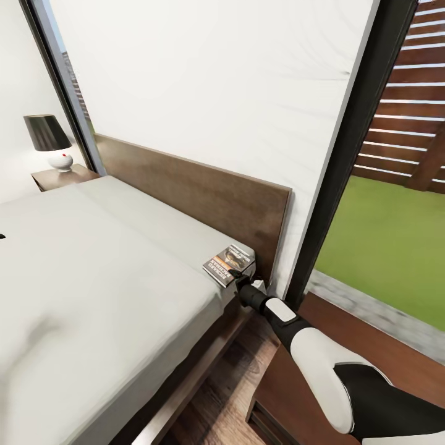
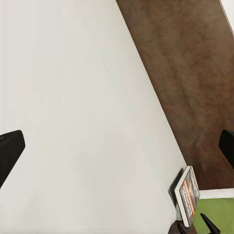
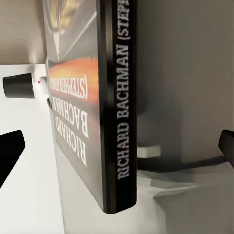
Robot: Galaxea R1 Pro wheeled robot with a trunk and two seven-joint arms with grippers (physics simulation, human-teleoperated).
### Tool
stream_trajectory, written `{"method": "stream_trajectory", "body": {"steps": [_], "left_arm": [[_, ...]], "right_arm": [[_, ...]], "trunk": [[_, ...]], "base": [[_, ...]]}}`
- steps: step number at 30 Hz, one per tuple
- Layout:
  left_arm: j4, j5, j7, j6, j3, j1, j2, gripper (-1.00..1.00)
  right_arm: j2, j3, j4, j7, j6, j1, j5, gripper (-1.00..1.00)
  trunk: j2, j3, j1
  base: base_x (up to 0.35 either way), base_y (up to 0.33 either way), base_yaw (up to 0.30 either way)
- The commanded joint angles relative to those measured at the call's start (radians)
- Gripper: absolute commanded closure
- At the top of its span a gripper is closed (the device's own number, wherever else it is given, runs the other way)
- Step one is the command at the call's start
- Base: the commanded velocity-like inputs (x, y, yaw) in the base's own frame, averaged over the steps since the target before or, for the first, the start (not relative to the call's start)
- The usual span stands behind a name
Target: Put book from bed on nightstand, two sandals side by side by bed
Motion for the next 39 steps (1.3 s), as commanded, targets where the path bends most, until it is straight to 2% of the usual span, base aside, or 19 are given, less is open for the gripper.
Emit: {"method": "stream_trajectory", "body": {"steps": [1, 39], "left_arm": [[0.002, -0.003, -0.009, 0.000, -0.006, -0.002, 0.001, -1.00], [0.002, -0.003, -0.009, -0.003, -0.006, -0.002, 0.001, -1.00]], "right_arm": [[0.000, -0.004, 0.000, 0.001, 0.005, -0.001, -0.003, -1.00], [0.001, -0.001, -0.001, 0.001, 0.005, -0.001, 0.001, -1.00]], "trunk": [[0.000, -0.001, 0.000], [0.000, -0.001, 0.000]], "base": [[0.000, 0.000, 0.000], [0.000, 0.000, 0.000]]}}
